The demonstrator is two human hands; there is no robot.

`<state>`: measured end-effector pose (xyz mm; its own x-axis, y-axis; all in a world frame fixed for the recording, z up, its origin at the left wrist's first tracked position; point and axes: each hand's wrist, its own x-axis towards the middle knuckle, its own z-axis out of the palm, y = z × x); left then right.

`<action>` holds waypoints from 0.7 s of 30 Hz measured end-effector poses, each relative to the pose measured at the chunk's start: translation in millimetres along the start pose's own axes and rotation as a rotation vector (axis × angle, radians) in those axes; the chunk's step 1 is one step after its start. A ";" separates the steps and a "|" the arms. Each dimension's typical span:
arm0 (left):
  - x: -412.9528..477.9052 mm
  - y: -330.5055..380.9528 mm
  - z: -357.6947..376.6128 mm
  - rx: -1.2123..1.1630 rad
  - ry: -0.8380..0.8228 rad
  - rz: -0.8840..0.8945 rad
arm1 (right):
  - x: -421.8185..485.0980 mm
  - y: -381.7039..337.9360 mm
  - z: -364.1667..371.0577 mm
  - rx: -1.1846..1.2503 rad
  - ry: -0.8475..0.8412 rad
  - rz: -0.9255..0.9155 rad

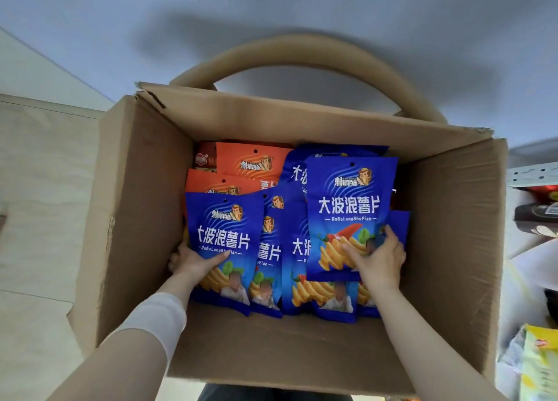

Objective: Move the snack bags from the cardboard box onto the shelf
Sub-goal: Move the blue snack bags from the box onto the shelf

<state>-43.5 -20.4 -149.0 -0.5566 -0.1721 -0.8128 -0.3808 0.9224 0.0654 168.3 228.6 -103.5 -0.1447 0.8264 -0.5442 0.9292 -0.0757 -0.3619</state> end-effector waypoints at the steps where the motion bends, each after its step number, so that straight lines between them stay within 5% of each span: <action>1: -0.4 -0.2 1.1 0.024 -0.004 0.006 | 1.4 -1.9 1.4 0.025 -0.007 0.039; 8: -8.8 -4.6 -2.3 0.072 0.020 0.173 | 0.6 -1.8 0.6 0.287 -0.162 0.184; 12: -24.7 -7.6 -9.4 -0.247 -0.218 0.336 | -16.3 -1.4 -7.1 0.468 -0.297 0.204; 21: -86.1 14.0 -68.7 -0.463 -0.222 0.678 | -111.1 0.4 -65.3 0.816 -0.201 0.106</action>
<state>-51.7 -16.5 -38.4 -0.6340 0.4830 -0.6039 -0.3077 0.5588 0.7701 207.0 173.2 6.2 -0.2002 0.6827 -0.7027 0.4158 -0.5903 -0.6919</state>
